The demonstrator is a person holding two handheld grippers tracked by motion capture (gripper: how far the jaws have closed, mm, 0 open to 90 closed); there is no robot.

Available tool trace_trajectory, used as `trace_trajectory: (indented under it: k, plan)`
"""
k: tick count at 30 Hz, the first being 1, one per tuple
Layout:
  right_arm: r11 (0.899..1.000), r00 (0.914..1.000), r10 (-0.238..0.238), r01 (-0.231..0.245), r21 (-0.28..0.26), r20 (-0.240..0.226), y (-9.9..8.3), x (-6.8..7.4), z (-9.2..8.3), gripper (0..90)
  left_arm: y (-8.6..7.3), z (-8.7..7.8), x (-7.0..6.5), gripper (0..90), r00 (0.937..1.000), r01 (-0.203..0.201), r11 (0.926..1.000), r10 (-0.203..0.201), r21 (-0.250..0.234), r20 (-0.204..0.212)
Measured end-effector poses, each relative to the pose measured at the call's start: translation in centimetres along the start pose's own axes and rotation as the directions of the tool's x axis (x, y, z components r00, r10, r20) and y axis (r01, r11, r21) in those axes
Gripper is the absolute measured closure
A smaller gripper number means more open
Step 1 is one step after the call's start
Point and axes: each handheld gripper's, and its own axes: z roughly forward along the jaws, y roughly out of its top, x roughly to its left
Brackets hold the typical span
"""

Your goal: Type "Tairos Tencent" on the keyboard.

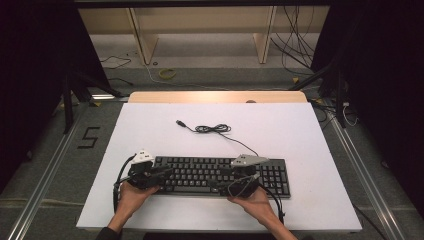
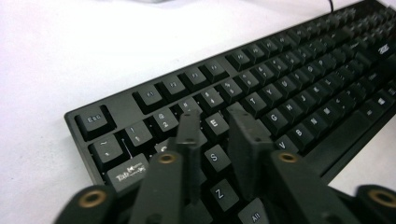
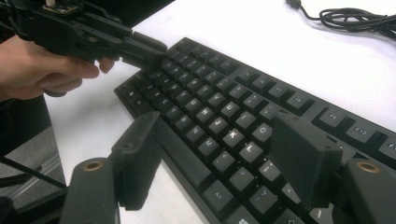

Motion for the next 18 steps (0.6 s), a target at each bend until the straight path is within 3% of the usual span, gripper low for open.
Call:
trace_trajectory:
  k: [7, 18]
  plan:
    - [1.000, 1.0000, -0.007, 0.007, -0.007, 0.001, -0.25, 0.17, -0.46, 33.8, 0.10, 0.27, -0.27, 88.7, 0.9999, -0.015, 0.9995, 0.015, 0.029, 0.008]
    - [1.000, 0.9999, -0.013, 0.013, 0.001, -0.002, -0.58, 0.39, -0.51, 33.5, 0.10, 0.87, -0.33, 89.0, 0.9995, -0.029, 0.9966, 0.028, 0.077, 0.013]
